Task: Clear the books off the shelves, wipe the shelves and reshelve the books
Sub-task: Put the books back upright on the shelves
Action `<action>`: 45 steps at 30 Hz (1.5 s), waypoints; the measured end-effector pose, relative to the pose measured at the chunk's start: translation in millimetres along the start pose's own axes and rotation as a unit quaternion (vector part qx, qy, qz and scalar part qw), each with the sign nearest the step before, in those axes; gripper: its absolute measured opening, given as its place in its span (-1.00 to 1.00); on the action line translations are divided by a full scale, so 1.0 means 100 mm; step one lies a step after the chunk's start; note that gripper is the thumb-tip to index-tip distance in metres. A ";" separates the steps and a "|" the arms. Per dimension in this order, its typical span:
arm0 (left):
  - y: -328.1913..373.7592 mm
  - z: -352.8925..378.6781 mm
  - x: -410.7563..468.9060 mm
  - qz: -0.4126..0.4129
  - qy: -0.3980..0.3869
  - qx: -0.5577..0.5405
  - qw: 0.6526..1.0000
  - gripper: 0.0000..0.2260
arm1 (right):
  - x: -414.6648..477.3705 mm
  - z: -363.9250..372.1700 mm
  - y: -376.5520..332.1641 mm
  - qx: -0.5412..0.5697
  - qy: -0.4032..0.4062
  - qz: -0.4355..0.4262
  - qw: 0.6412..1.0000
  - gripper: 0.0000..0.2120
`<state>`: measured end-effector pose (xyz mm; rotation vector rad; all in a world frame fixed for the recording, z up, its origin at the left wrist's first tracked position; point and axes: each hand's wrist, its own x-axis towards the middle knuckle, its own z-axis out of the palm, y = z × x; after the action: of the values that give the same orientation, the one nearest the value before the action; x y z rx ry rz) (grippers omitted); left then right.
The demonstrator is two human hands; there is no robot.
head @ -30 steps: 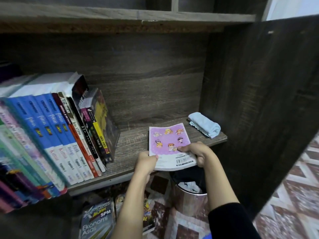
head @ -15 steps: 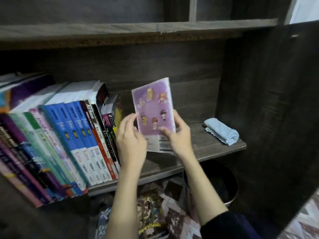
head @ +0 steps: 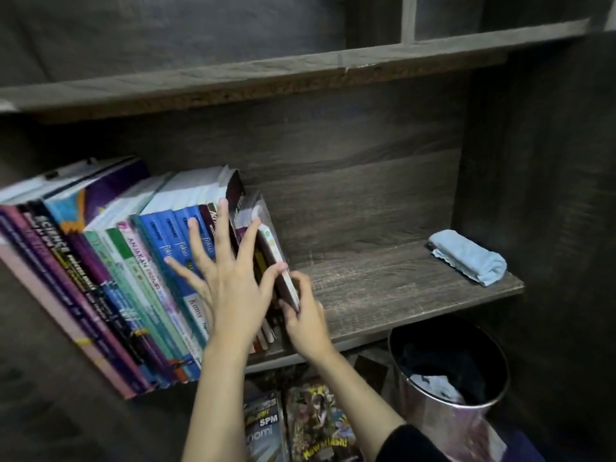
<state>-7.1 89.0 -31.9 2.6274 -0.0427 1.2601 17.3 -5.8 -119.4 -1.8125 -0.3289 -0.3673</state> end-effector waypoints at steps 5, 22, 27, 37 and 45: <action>-0.01 0.04 0.01 -0.013 -0.004 -0.001 1.000 -0.40 | 0.13 -0.09 0.09 0.097 -0.139 0.071 0.983 -0.43; -0.06 0.23 0.07 0.001 0.065 0.050 0.997 -0.36 | 0.25 -0.05 0.42 -0.187 -0.163 0.098 0.964 -0.32; -0.06 0.31 0.08 -0.010 0.085 0.074 0.994 -0.39 | 0.27 -0.09 0.38 -0.215 -0.164 0.092 0.958 -0.37; -0.04 0.38 0.05 -0.030 0.104 0.070 0.992 -0.43 | 0.25 -0.11 0.33 -0.280 -0.211 0.066 0.934 -0.40; -0.04 0.39 0.06 -0.029 0.112 0.070 0.991 -0.40 | 0.27 -0.04 0.40 -0.281 -0.172 0.082 0.941 -0.42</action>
<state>27.0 84.6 -51.6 2.5597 0.1656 1.5826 58.1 -19.7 -142.5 -2.4567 -0.3312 -0.0160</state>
